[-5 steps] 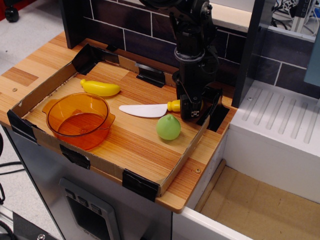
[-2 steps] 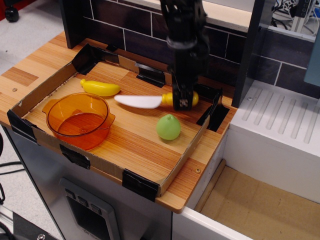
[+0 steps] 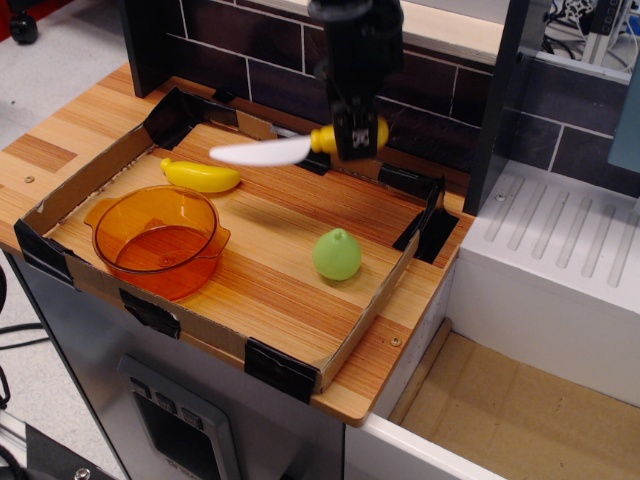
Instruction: Put knife in pot
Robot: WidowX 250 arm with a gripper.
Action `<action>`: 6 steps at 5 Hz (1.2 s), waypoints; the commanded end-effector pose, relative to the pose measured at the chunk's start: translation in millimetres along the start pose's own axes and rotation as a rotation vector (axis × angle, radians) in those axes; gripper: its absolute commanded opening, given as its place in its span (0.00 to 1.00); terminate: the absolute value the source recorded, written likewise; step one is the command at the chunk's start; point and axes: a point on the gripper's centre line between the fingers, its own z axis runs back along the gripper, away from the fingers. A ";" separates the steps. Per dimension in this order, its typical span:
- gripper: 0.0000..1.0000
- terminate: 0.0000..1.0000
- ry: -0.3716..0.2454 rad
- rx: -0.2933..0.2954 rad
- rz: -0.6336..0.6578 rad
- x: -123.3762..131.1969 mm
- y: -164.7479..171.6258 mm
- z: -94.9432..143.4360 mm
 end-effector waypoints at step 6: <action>0.00 0.00 0.115 0.042 -0.285 -135.1 -30.7 10.0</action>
